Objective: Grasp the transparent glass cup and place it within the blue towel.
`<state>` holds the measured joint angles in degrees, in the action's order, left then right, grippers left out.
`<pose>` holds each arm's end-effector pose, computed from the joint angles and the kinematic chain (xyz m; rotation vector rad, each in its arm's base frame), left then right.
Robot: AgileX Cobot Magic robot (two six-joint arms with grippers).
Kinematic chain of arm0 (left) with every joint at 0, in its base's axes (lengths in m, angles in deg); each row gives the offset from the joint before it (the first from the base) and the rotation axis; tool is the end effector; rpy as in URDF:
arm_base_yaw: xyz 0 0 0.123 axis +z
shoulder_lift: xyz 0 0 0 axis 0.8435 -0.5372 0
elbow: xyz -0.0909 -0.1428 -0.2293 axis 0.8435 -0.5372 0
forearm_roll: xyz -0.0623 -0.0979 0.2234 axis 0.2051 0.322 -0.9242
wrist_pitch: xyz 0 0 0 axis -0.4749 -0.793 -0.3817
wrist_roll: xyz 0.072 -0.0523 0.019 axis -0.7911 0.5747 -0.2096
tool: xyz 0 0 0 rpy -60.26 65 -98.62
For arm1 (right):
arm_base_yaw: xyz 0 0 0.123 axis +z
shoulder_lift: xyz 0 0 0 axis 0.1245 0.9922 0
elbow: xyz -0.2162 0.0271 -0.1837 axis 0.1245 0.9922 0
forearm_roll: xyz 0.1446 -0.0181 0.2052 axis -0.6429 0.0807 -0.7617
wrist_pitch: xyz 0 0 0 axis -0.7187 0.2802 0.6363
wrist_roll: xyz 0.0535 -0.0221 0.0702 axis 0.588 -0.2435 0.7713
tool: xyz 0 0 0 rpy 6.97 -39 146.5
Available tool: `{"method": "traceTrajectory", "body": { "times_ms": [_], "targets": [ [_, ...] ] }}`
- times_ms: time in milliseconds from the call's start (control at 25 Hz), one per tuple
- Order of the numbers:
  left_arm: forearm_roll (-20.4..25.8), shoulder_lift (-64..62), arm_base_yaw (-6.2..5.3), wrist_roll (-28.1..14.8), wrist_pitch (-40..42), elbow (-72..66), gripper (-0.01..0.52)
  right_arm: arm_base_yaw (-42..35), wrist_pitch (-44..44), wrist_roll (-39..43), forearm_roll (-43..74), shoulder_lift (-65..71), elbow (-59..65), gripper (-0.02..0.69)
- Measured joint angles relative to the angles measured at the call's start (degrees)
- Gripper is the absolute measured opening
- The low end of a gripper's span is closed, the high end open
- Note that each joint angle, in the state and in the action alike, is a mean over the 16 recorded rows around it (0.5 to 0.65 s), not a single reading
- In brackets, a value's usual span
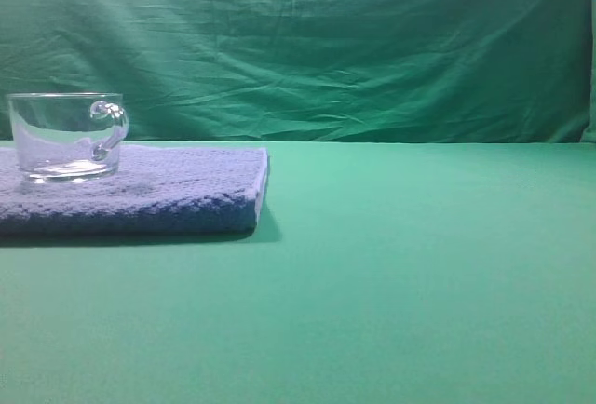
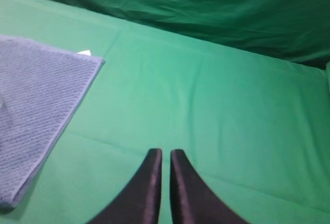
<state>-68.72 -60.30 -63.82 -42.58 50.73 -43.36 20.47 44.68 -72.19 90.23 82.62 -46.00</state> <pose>0.0458 -0.0192 0.1907 -0.1217 1.8788 -0.4628 0.1127 0.0164 0.3603 -0.1658 1.9336 0.0384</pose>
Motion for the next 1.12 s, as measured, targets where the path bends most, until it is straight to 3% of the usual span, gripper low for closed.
{"method": "traceTrajectory", "body": {
  "times_ms": [280,600,1120],
  "targets": [
    [0.0,0.0,0.00,0.0,0.0,0.0,0.000,-6.4,-7.0,0.0,-0.6,-15.4,14.8,0.048],
    [0.0,0.0,0.00,0.0,0.0,0.0,0.000,-8.7,-11.9,0.0,-2.8,-29.5,29.8,0.048],
    [0.0,0.0,0.00,0.0,0.0,0.0,0.000,-8.9,-14.3,0.0,-6.5,-35.2,43.4,0.048]
  ]
}}
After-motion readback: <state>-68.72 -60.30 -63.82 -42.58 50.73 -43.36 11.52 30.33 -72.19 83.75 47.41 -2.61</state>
